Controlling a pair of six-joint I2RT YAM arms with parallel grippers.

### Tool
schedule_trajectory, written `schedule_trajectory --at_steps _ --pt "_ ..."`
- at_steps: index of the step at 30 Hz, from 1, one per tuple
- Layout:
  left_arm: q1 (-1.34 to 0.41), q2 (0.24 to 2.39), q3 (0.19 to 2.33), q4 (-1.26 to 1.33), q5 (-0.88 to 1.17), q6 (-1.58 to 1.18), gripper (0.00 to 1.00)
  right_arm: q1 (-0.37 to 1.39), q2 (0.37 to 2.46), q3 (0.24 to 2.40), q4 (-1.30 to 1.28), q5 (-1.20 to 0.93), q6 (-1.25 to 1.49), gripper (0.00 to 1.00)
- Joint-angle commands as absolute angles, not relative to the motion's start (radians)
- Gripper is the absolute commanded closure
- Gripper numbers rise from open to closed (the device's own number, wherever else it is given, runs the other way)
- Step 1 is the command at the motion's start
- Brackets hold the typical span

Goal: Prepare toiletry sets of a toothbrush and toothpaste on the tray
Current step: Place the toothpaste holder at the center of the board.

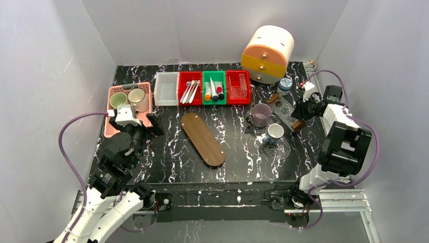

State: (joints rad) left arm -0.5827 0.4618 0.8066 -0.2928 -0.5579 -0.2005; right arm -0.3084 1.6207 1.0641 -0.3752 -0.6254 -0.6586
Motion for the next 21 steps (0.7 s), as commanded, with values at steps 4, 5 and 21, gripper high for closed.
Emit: schedule_trajectory --at_steps 4,5,21 --pt "-0.588 0.478 0.798 -0.289 -0.587 -0.188 0.02 -0.342 1.688 1.094 -0.332 -0.829 -0.667 0.99" --pt "-0.588 0.479 0.798 -0.289 -0.587 -0.188 0.02 -0.347 1.702 1.098 -0.338 -0.844 -0.667 0.99" --pt "-0.588 0.488 0.794 -0.287 -0.591 -0.186 0.02 -0.363 1.689 1.11 -0.288 -0.701 -0.653 0.62"
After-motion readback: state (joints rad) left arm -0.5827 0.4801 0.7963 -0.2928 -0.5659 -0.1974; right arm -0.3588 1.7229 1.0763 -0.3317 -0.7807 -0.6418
